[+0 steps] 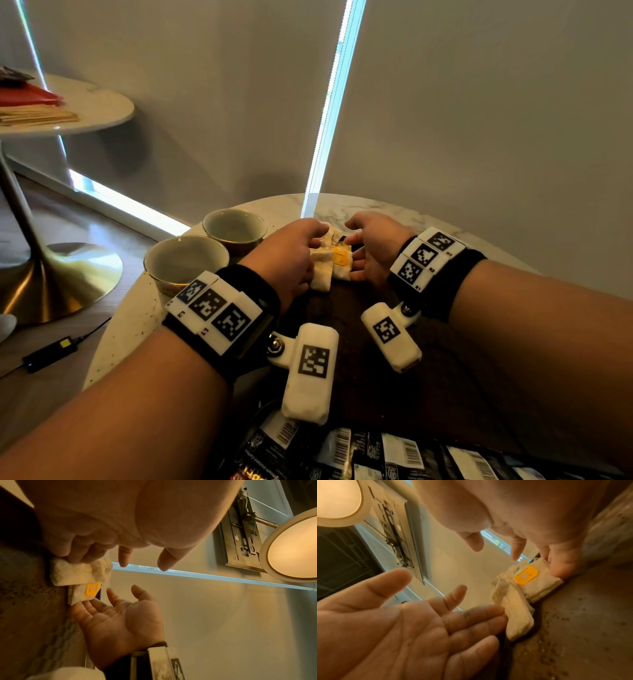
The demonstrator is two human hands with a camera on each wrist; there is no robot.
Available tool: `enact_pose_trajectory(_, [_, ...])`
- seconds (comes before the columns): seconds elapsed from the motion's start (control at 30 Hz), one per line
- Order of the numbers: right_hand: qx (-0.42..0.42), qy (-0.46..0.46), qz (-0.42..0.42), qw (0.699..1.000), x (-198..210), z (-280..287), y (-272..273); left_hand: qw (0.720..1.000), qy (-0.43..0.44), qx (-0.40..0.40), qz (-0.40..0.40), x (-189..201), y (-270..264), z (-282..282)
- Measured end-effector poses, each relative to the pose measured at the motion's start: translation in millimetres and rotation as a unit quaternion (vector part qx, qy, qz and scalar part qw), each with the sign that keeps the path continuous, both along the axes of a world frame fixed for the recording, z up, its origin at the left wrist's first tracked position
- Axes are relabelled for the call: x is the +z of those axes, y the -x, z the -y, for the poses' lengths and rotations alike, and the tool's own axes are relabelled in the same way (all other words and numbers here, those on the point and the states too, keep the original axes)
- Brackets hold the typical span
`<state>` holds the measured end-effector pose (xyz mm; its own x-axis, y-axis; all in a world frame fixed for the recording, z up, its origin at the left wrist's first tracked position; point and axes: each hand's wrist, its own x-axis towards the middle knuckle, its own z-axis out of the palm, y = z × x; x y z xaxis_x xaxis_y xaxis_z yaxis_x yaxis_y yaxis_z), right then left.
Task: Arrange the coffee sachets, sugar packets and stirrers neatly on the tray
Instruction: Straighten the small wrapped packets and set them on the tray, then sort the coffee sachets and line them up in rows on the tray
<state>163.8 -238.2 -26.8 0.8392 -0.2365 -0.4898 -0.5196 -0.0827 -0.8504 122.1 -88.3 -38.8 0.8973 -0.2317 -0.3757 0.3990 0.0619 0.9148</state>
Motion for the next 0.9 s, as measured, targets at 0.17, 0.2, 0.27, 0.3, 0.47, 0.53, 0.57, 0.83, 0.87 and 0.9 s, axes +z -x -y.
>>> enact_pose_trajectory(0.17, [-0.016,0.065,0.033,0.997,5,10,3,1.000,0.010,0.007,0.003,3,3,-2])
enact_pose_trajectory(0.2, [-0.022,0.077,0.041,0.996,8,17,5,1.000,0.013,0.009,0.006,4,3,-3])
enact_pose_trajectory(0.27, [-0.021,0.098,0.051,0.994,15,31,11,1.000,0.022,0.010,0.010,6,4,-4])
enact_pose_trajectory(0.3, [-0.018,0.106,0.053,0.993,19,40,16,0.999,0.029,0.011,0.013,8,6,-4])
enact_pose_trajectory(0.47, [0.017,0.147,0.045,0.988,41,82,60,0.994,0.085,0.007,0.067,16,17,-7])
enact_pose_trajectory(0.53, [0.017,0.154,0.044,0.987,49,97,84,0.988,0.122,0.003,0.091,20,22,-9])
enact_pose_trajectory(0.57, [0.021,0.155,0.044,0.987,52,103,95,0.985,0.138,0.006,0.102,22,25,-10])
enact_pose_trajectory(0.83, [0.074,0.197,0.073,0.975,68,151,196,0.962,0.176,0.021,0.209,55,63,1])
enact_pose_trajectory(0.87, [0.080,0.214,0.079,0.970,69,155,208,0.961,0.174,0.002,0.217,63,70,5])
enact_pose_trajectory(0.9, [0.088,0.229,0.083,0.966,69,158,218,0.960,0.167,-0.017,0.224,70,76,9])
